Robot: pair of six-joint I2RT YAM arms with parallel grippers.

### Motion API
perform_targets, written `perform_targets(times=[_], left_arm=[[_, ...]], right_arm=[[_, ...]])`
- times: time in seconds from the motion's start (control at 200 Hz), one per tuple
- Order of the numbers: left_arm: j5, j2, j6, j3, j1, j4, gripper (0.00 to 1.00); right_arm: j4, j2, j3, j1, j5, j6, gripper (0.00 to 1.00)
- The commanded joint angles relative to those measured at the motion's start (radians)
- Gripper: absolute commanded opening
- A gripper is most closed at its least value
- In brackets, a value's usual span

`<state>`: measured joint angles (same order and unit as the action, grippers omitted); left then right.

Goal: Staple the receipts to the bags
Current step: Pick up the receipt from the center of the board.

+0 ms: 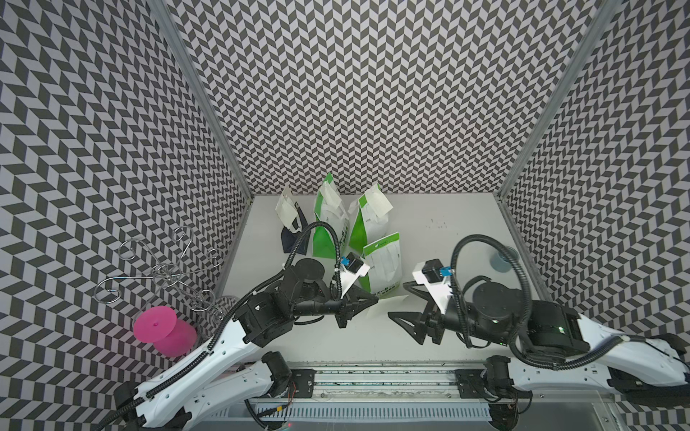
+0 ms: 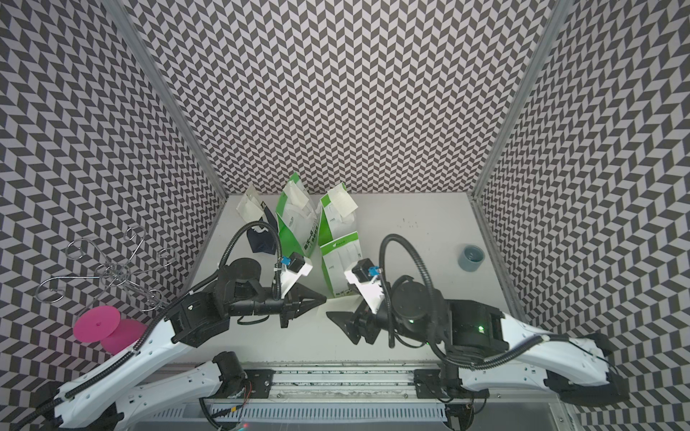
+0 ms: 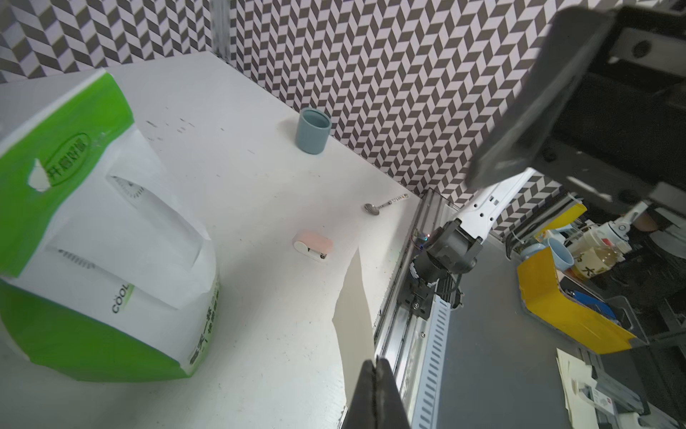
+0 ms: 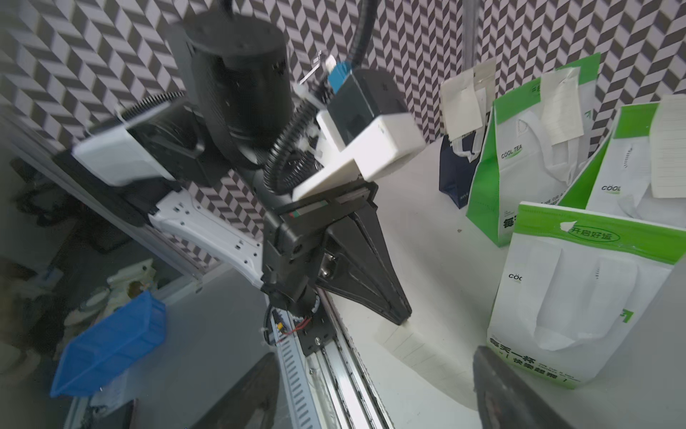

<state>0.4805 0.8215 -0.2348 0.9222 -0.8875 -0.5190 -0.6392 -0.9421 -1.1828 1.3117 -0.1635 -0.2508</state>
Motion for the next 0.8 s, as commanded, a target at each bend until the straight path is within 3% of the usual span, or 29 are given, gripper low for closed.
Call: perform_targets(times=[0.0, 0.1, 0.3, 0.521, 0.651, 0.791], left_arm=[[0.069, -0.005, 0.043, 0.012, -0.003, -0.044, 0.00], [0.094, -0.016, 0.061, 0.010, -0.003, -0.073, 0.00], [0.131, -0.042, 0.073, -0.003, -0.005, -0.089, 0.00], [0.169, -0.043, 0.086, 0.003, -0.005, -0.096, 0.00], [0.158, -0.038, 0.091, 0.006, -0.005, -0.099, 0.00], [0.148, -0.041, 0.075, 0.010, -0.005, -0.077, 0.00]], right_arm=[[-0.070, -0.029, 0.001, -0.108, 0.214, 0.102, 0.80], [-0.065, -0.048, 0.030, -0.191, 0.320, 0.152, 0.78], [-0.038, -0.075, 0.063, -0.207, 0.452, 0.219, 0.76], [-0.034, -0.136, 0.062, -0.208, 0.480, 0.258, 0.72], [-0.019, -0.154, 0.061, -0.208, 0.522, 0.269, 0.60], [-0.009, -0.163, 0.090, -0.208, 0.525, 0.268, 0.36]])
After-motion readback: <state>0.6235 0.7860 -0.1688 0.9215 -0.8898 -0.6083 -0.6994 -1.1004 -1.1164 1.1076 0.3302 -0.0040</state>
